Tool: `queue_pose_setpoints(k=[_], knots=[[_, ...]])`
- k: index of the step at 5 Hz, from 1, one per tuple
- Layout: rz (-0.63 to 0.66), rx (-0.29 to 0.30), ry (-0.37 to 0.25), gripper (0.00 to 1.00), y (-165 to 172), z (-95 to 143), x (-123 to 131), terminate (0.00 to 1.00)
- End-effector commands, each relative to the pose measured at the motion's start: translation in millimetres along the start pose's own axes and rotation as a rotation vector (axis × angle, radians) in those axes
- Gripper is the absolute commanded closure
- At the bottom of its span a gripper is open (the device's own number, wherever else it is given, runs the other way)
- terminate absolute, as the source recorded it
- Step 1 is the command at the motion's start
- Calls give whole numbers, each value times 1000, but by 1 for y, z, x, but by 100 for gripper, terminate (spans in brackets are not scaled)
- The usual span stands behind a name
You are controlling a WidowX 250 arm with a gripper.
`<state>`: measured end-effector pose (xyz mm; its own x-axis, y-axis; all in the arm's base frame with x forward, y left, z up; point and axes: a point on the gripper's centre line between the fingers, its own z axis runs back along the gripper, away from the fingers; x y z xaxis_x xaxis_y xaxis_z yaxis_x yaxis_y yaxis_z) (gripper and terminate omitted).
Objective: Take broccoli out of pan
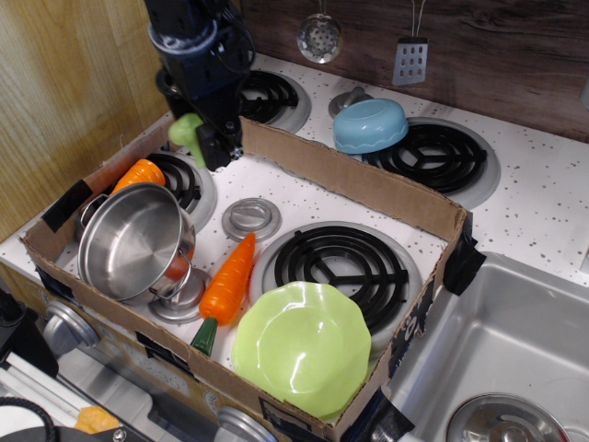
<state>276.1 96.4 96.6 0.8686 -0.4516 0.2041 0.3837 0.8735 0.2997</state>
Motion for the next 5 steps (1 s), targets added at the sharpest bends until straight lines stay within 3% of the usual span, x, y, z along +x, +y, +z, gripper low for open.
queue_pose_setpoints(k=[1, 3, 5], knots=[[-70, -11, -131, 100, -2, -16, 21, 0], [-146, 28, -265, 100, -11, -58, 22, 0], [-227, 10, -292, 100, -3, -73, 23, 0]])
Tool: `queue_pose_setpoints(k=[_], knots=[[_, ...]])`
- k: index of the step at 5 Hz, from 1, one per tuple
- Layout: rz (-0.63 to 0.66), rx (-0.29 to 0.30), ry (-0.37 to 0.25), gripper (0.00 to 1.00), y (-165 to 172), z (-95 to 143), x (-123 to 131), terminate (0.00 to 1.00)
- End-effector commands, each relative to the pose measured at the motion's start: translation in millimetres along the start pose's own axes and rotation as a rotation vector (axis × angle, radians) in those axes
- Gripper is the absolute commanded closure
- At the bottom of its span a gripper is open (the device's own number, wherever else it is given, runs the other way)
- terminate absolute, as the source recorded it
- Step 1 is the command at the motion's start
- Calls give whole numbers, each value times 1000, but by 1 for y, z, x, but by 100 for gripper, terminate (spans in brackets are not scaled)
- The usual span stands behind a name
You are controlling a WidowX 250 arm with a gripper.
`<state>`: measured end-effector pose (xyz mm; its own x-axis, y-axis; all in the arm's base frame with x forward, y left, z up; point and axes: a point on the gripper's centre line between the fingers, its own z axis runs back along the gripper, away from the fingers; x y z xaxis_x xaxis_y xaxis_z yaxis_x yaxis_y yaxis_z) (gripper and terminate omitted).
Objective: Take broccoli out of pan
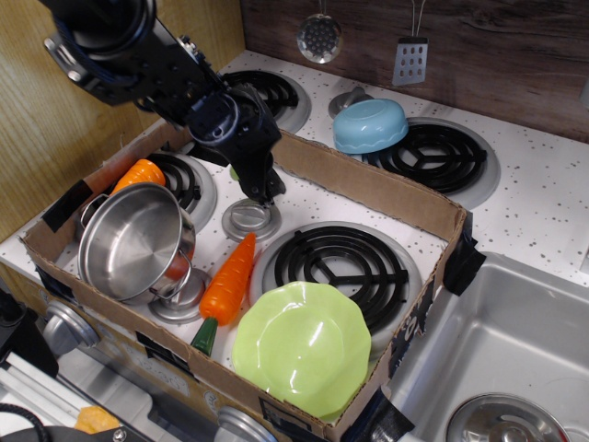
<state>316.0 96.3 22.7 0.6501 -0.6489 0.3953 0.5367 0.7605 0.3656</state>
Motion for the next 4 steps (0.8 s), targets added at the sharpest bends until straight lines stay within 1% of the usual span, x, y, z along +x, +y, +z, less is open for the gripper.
queue_pose_setpoints(k=[1, 2, 3, 4], knots=[[-34, -25, 32, 0, 6, 11, 6, 0], [-37, -17, 76, 0, 4, 21, 11, 0], [-30, -10, 104, 0, 1, 38, 15, 0], [33, -66, 156, 0, 0, 64, 25, 100]])
